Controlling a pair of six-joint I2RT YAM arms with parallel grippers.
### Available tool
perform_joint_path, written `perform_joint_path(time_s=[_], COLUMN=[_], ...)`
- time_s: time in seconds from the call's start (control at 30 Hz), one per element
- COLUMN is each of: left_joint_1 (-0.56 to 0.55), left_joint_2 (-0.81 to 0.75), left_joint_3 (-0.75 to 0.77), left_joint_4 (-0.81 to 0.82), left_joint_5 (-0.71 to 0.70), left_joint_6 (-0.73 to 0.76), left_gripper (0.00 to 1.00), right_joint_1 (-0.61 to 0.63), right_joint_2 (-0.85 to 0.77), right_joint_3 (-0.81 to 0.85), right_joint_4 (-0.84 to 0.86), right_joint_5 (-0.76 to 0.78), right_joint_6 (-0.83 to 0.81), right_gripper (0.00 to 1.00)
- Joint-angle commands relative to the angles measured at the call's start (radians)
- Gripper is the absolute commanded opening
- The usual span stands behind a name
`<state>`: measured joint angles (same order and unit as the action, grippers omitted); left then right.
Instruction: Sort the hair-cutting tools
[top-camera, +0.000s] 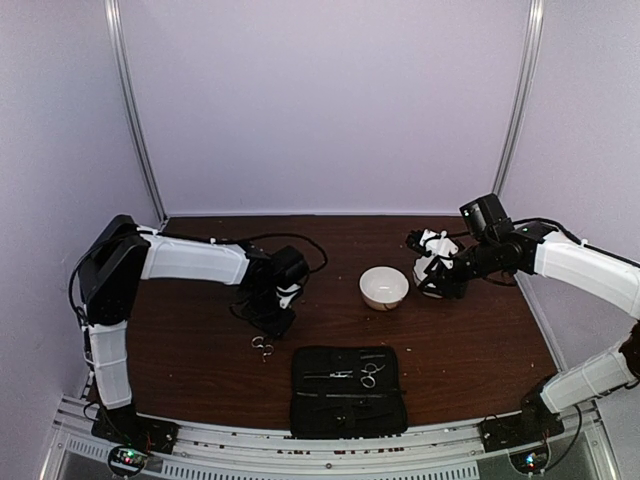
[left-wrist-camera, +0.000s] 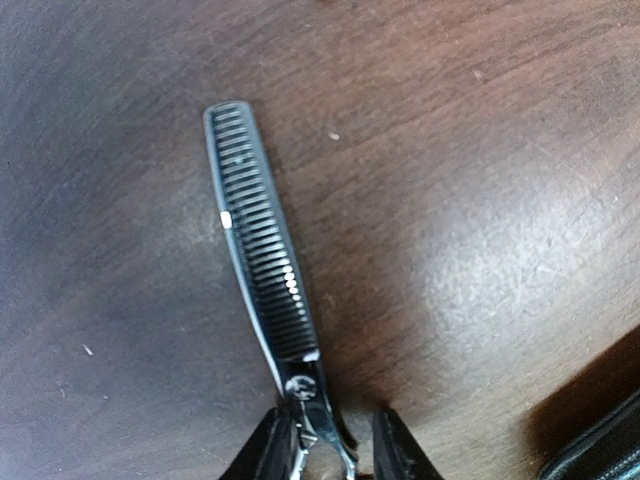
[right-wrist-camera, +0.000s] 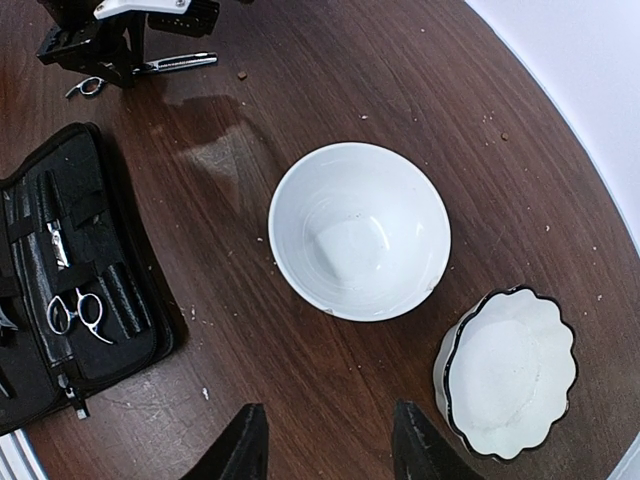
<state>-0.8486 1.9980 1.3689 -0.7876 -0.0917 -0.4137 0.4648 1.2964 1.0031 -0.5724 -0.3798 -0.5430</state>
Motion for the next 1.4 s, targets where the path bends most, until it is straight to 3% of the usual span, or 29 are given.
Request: perform_joint_path(time_s=[0.0, 0.3, 0.53, 0.83, 1.17, 1.3, 1.37], left_joint_1=[0.013, 0.055, 0.065, 0.028, -0.074, -0.074, -0.063], left_joint_2=[0.016, 0.033, 0.042, -0.1, -0.219, -0.215, -0.197], left_joint_3=[0.014, -0.011, -0.003, -0.029, -0.029, -0.033, -0.025], left_joint_4=[-0.02, -0.029, -0.058, -0.068, -0.15, -0.164, -0.165], left_joint_5=[-0.007, 0.053, 0.037, -0.039, -0.011, -0.052, -0.049], left_joint_6=[-0.002, 0.039, 0.07, 0.124, 0.212, 0.205, 0.2], left_gripper=[0.31, 0.25, 0.07, 0.04, 0.02, 0.03, 0.11], right_joint_1=[0.003, 0.003, 0.003, 0.003, 0.005, 0.007, 0.008], right_joint_2=[-0.002, -0.002, 0.008, 0.016, 0.03, 0.032, 0.031], right_joint_3=[0.006, 0.007, 0.007, 0.01, 0.01, 0.012, 0.012], right_joint_4=[-0.006, -0.008, -0.01, -0.011, -0.013, -0.014, -0.016], right_joint_5=[-0.008, -0.01, -0.016, -0.019, -0.023, -0.025, -0.025], right_joint_6=[-0.008, -0.008, -0.005, -0.005, -0.008, -0.009, -0.01], right_gripper=[0.45, 0.45, 0.44, 0.45, 0.45, 0.45, 0.45])
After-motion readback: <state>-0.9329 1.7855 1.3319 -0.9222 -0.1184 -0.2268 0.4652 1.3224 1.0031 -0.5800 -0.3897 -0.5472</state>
